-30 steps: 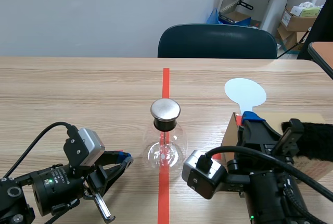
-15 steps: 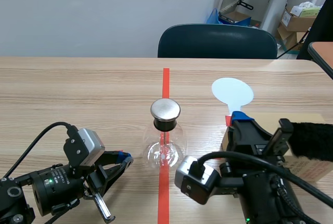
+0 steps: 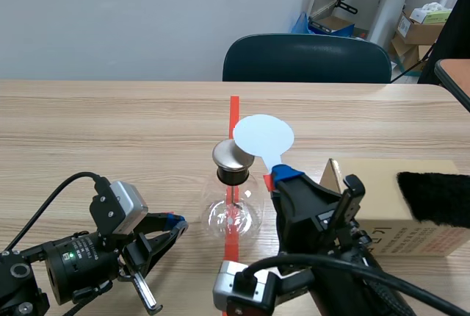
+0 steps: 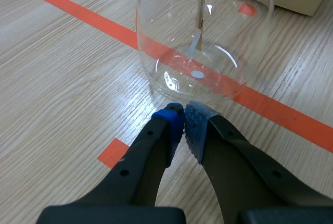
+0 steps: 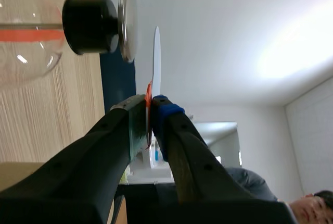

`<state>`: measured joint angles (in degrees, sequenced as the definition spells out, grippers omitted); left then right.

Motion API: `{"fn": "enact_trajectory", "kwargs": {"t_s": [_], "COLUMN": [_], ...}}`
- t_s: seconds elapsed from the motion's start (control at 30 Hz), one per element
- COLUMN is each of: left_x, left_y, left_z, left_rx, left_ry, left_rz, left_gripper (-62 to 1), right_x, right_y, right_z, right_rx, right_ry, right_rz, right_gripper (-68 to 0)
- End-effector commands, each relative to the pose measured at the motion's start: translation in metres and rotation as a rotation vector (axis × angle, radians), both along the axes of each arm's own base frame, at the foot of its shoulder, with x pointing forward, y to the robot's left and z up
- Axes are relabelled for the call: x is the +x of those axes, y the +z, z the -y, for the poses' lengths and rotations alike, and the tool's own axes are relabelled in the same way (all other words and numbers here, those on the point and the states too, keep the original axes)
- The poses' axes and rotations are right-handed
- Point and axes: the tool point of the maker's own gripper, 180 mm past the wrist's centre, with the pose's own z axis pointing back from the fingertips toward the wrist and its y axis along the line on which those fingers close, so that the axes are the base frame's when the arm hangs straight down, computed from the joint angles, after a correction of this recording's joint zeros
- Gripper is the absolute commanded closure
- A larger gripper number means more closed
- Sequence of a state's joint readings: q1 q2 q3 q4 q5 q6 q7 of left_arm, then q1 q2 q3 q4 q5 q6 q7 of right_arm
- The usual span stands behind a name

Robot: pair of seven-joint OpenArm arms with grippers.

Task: Do the electroscope experiment

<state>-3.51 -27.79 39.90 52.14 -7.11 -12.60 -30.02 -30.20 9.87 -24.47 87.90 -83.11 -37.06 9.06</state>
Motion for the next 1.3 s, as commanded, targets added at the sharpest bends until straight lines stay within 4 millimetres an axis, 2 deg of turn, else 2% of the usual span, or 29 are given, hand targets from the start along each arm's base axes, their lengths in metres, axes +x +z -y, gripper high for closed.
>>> {"fn": "enact_trajectory", "kwargs": {"t_s": [0.0, 0.27, 1.27], "left_x": [0.002, 0.002, 0.002], "left_y": [0.008, 0.008, 0.008], "left_z": [0.006, 0.006, 0.006], "left_rx": [-0.031, -0.031, -0.031], "left_ry": [-0.003, -0.003, -0.003], "left_rz": [0.015, 0.015, 0.015], "left_gripper": [-5.5, -5.5, -5.5], "right_x": [0.004, -0.002, -0.002], "right_y": [0.010, 0.010, 0.010], "right_z": [0.000, -0.011, -0.011], "right_rx": [0.005, 0.001, 0.001], "right_ry": [0.008, 0.078, 0.078], "right_rz": [0.038, 0.040, 0.040], "right_gripper": [-1.8, -1.8, -1.8]}}
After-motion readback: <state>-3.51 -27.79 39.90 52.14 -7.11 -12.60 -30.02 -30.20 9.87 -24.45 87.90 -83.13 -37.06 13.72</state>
